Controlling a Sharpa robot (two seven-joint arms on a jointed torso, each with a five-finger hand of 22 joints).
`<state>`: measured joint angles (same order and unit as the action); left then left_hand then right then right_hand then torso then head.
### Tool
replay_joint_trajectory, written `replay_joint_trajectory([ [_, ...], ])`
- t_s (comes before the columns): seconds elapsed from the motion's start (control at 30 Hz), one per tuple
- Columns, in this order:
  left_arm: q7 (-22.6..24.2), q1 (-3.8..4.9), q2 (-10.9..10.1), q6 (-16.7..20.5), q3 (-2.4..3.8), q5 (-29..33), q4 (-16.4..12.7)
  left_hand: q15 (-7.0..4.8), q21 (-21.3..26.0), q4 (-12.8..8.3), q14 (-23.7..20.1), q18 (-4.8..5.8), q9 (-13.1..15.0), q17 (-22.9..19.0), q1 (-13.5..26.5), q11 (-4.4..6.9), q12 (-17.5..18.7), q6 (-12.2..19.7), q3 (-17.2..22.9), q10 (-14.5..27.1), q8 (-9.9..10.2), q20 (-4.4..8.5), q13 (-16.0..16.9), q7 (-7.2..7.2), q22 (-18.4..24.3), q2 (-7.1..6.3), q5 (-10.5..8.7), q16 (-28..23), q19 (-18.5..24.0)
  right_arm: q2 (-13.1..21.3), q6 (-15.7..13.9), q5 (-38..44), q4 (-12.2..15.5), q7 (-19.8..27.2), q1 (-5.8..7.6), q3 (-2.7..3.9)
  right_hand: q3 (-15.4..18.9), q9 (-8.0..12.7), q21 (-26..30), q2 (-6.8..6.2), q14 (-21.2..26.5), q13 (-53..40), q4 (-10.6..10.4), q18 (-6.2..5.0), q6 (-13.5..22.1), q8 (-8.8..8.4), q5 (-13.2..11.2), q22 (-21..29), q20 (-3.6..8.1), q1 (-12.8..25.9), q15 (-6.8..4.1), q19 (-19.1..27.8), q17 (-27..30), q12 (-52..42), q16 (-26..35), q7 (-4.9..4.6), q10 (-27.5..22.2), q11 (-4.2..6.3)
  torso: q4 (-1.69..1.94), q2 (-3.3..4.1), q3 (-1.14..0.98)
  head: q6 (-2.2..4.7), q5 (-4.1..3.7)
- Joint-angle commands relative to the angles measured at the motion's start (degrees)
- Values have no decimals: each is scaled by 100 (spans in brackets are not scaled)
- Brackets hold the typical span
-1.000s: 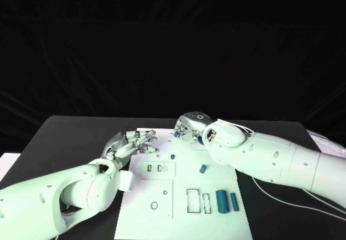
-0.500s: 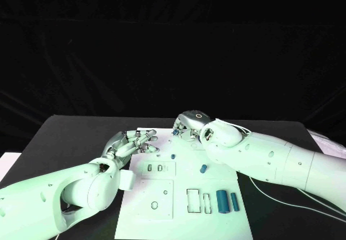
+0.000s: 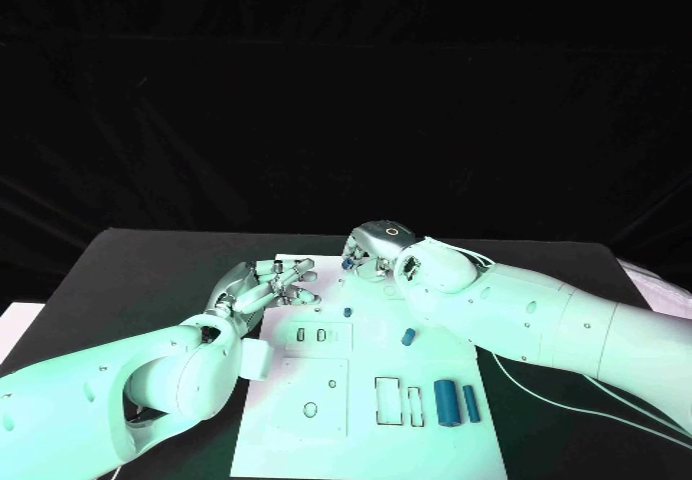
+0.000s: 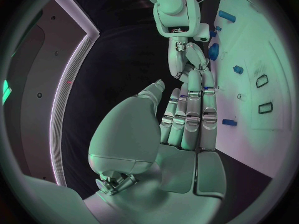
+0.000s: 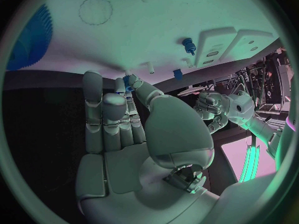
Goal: Assemble the parts on the task board
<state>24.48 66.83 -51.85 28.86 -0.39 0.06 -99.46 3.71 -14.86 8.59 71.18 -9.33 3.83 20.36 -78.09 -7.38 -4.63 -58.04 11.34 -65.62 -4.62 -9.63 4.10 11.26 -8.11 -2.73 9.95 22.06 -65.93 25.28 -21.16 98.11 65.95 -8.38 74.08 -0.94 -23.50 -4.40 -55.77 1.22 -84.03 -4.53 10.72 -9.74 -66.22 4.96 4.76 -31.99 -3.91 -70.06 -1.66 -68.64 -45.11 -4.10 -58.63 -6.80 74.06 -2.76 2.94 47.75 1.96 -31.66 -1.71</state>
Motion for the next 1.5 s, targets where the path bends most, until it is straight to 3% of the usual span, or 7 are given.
replay_joint_trajectory([
  [0.03, 19, 8, 26, -128, 5, -4, 14, -15, -8, -45, -45, -90, 7, 6, -45, -19, 24, -14, 5, 10, 18, 10, 3, 22, -5, -7, -1, 24, -21, -4, 134, 74, -22, -5, -9, -2, -142, -151, -29, -43, -69, 6, -126, -14, -18, 15, 26, 6, -2, 16, -19, 29, 8, 31, -32, -5, -26, -19, -10, -2, 4, -11, 11],
  [0.37, 16, 8, 46, -131, 5, -4, 32, -15, -8, -45, -45, -90, 7, 6, -45, -19, 24, -14, 5, 10, 18, 10, 3, 22, -5, -7, -1, 24, -21, -35, 183, 53, -49, -15, -10, -2, -172, -142, -58, -113, -57, 34, -192, -13, 84, -55, 3, -9, -25, 57, 14, 69, -21, 63, -69, -54, -156, -60, -1, 0, 5, -24, 5],
  [0.6, 8, 8, 44, -136, 5, -4, 30, -15, -8, -45, -45, -90, 7, 6, -45, -19, 24, -14, 5, 10, 18, 10, 3, 22, -5, -7, -1, 24, -21, -45, 55, -6, -92, -71, -9, -2, -136, 64, 117, -486, 111, 93, -304, -79, 1132, -147, -98, 317, -221, 82, 227, 370, 420, 51, 231, -281, -1348, -330, -4, 4, 5, -23, 4],
  [0.83, 0, 8, 37, -141, 5, -4, 31, -14, -5, -52, -60, -89, 8, 18, -49, -20, 26, -15, 8, 10, 21, 10, 3, 23, -6, -7, -1, 33, -18, 19, -48, -31, -8, -67, -9, -3, -75, 42, 115, -497, 124, 84, -327, -84, 1166, -123, -66, 325, -253, -1, 251, 393, 487, 32, 276, -307, -1479, -360, -7, 3, -1, -17, 3],
  [1.0, -3, 8, 9, -144, 5, -4, 31, -14, -5, -52, -60, -89, 8, 18, -49, -20, 26, -15, 8, 10, 21, 10, 3, 23, -6, -7, -1, 33, -18, 274, -159, -66, 308, -76, -9, -2, -85, 7, 82, -454, 85, 52, -378, -92, 995, -84, 0, 321, -241, -50, 222, 381, 396, -86, 188, -271, -1242, -317, -42, -11, -16, -3, 11],
  [1.17, -3, 8, -32, -151, 5, -4, 26, -14, -5, -52, -60, -89, 8, 18, -49, -20, 26, -15, 8, 10, 21, 10, 3, 23, -6, -7, -1, 33, -18, 951, -228, -437, 1025, -137, 5, 83, -129, -8, -231, -490, -53, 2, -456, -24, 858, -90, 111, -105, -195, -34, 167, 172, -120, -280, -237, -264, -743, -240, -101, -25, -46, -11, 28],
  [1.5, -2, 8, -74, -158, 4, -4, 6, -12, -4, -55, -69, -89, 7, 24, -49, -22, 28, -13, 8, 12, 24, 9, 2, 25, -7, -9, -2, 39, -15, 2003, 686, -1627, 1607, -354, 156, 153, 684, 5, -1332, -939, -294, -1233, -780, 237, 935, -93, 635, -1710, 23, 166, -65, -501, -1927, -1638, -1637, -65, 402, 56, -182, -50, -77, -2, 21],
])
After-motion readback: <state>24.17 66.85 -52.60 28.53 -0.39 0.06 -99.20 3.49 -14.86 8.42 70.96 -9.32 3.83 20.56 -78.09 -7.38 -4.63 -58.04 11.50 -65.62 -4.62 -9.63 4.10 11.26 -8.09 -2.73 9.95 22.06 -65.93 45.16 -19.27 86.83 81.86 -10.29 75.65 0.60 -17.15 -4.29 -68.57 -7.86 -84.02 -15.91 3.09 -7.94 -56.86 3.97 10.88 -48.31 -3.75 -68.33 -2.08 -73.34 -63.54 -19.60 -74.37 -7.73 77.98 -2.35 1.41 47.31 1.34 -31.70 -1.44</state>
